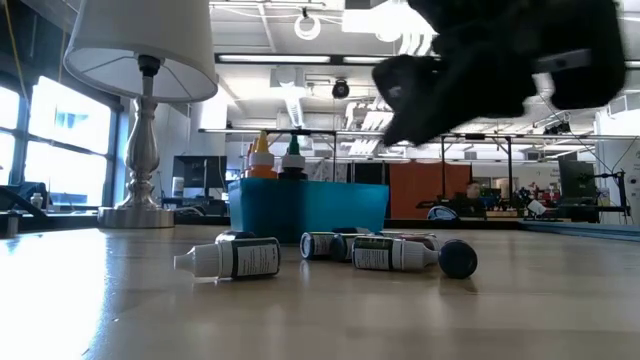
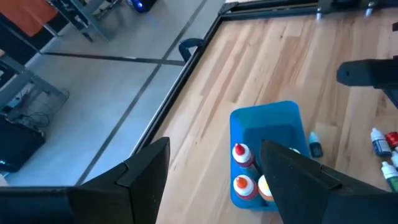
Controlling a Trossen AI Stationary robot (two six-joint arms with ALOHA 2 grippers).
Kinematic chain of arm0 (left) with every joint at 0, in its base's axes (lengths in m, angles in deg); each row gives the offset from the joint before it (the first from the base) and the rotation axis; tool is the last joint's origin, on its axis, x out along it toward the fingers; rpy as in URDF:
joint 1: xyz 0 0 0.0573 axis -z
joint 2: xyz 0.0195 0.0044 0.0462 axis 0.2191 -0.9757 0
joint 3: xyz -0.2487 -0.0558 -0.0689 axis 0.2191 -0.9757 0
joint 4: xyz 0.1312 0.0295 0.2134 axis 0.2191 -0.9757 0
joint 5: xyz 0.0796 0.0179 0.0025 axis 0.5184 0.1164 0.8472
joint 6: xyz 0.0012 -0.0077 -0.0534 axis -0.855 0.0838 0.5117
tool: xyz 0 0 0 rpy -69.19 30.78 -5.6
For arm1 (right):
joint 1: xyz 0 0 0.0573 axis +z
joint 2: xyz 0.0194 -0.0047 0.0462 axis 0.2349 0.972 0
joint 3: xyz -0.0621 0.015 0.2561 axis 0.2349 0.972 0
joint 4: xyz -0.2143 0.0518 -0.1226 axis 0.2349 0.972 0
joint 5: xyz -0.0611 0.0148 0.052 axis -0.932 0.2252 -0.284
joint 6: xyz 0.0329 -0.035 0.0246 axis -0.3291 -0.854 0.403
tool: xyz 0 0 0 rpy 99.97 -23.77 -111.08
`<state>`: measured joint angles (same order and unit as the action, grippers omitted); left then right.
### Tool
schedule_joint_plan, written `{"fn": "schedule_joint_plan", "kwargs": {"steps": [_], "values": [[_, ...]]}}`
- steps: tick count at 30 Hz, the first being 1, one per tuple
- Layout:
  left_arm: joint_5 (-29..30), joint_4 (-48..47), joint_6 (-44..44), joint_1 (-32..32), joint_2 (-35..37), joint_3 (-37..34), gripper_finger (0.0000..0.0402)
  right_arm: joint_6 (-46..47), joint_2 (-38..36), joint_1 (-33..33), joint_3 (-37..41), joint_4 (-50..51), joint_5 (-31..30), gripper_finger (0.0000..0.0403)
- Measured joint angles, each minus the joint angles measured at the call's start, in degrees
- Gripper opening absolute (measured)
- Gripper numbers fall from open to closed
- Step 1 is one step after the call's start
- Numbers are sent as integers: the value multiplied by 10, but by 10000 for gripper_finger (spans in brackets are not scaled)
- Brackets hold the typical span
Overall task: Pick & Place food coloring
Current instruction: Put the top small blue food coloring bottle into the bin
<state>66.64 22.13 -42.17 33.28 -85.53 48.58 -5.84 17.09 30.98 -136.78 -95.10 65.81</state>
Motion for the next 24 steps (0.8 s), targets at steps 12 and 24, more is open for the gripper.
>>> {"fn": "schedule_joint_plan", "kwargs": {"steps": [12,24], "values": [[0,4,11,0,0,-6,243,41,102,-36,16,-38,-1,136],[0,3,11,0,0,-6,243,21,110,-69,14,-24,-10,127]]}}
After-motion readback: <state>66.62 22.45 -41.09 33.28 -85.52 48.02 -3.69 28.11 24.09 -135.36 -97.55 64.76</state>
